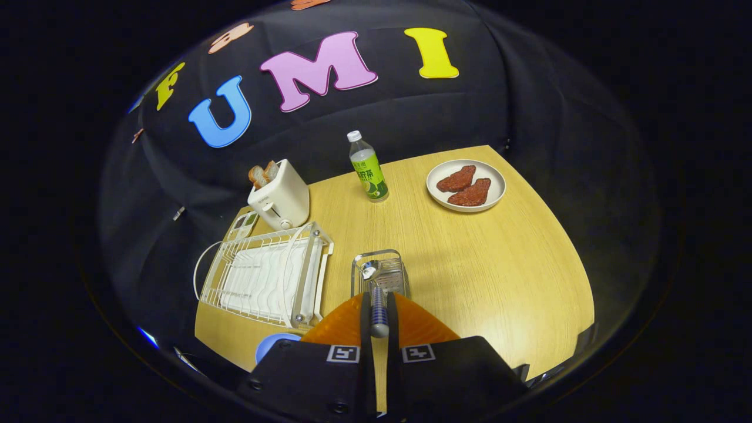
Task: Take the plate from the dish rack, then take the spoon from the basket and place it into the plate.
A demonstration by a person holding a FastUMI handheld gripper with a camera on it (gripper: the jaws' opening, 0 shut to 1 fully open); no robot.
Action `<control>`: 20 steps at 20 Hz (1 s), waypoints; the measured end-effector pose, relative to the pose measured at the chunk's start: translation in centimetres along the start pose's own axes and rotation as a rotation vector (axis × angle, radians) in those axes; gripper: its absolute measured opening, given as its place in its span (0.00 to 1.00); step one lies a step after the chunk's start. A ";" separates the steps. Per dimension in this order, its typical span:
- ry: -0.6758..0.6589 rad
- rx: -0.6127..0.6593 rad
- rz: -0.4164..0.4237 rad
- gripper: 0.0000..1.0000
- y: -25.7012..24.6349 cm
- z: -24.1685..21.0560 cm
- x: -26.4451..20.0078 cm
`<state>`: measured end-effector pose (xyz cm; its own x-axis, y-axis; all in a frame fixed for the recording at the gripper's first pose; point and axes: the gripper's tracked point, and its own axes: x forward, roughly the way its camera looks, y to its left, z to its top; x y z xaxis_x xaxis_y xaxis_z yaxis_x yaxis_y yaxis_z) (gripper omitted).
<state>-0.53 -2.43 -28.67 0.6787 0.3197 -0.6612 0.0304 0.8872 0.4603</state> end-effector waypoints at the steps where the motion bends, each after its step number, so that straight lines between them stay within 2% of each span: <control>1: -0.009 -0.002 0.004 0.11 0.3 0.3 -0.7; 4: -0.046 -0.017 0.035 0.11 1.9 0.8 -3.3; 7: -0.037 -0.018 0.127 0.11 5.5 -0.5 -5.8; 14: 0.098 -0.067 0.297 0.11 13.0 -8.7 -7.9; 17: 0.173 -0.107 0.317 0.11 14.4 -12.8 -6.9; 20: 0.219 -0.159 0.296 0.11 14.8 -16.4 -4.5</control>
<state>-15.15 14.67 -28.60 0.4676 0.6177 -0.6323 -0.2690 0.7808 0.5639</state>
